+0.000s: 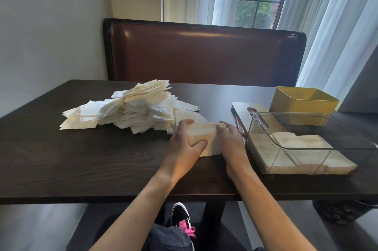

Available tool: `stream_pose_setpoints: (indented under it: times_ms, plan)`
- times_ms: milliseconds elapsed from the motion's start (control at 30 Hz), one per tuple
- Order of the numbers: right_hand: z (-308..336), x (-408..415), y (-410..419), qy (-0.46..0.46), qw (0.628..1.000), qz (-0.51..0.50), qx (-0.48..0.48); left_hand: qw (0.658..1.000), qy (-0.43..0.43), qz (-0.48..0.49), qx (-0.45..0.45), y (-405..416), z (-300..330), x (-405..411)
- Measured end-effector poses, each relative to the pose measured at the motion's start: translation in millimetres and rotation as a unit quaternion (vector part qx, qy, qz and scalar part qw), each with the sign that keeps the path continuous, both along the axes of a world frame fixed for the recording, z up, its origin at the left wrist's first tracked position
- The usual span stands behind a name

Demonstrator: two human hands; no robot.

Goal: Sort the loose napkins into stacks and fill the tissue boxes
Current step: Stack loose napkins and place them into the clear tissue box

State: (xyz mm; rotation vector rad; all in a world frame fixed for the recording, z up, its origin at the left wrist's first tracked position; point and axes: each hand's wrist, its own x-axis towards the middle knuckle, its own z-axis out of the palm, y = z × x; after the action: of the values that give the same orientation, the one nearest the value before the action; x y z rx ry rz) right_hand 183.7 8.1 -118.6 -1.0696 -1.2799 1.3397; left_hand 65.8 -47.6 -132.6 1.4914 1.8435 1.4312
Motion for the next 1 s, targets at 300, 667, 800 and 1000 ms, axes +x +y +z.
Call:
stream_pose_setpoints:
  times_ms: [300,667,800,1000]
  plan:
    - [-1,4,3,0.025,0.998,0.053,-0.001,0.999,0.048,-0.02,0.003,5,-4,-2]
    - [-6,28,8,-0.06,0.972,0.202,0.101,0.998,-0.053,-0.013,0.038,3,7,-26]
    - [-2,33,11,-0.082,0.965,0.181,0.174,0.997,-0.005,-0.047,0.058,0,14,-29]
    - [-5,37,10,-0.095,0.97,0.196,0.11,0.994,0.082,-0.069,0.033,0,4,-28]
